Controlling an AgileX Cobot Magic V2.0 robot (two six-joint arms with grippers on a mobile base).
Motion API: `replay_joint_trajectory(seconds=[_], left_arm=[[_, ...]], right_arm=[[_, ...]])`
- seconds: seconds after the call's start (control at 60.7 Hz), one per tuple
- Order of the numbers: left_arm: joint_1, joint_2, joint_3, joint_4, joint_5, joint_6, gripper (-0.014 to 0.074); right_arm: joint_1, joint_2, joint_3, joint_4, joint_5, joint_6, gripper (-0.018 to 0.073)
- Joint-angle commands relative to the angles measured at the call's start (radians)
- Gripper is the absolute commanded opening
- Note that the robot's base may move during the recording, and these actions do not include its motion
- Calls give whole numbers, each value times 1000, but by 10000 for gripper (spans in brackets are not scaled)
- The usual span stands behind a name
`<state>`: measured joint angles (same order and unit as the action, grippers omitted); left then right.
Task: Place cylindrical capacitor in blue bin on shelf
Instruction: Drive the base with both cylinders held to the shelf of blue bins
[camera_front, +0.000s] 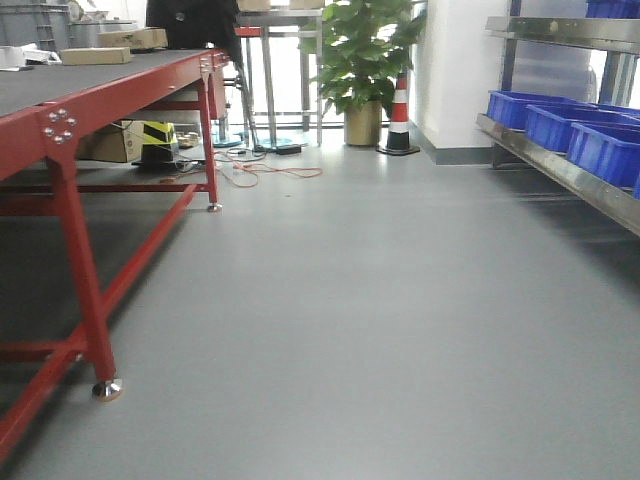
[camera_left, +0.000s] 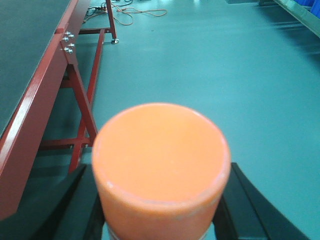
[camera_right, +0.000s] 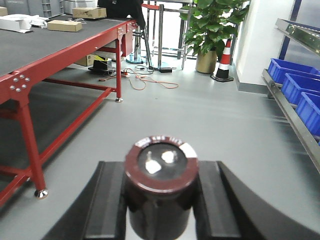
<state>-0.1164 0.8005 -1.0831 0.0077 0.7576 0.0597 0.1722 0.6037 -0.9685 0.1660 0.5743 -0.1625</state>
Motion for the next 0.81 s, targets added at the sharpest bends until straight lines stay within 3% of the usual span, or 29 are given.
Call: replay_joint_trajectory(seconds=[0.0,0.791], left_arm=[[2,-8,-5,0,-20,2,-111],[2,-9,-5,0,-22,2,-111]], right_arm=[[1,-5,-9,-1,-35,-4,-16],[1,-5,-9,-1,-35,-4,-16]])
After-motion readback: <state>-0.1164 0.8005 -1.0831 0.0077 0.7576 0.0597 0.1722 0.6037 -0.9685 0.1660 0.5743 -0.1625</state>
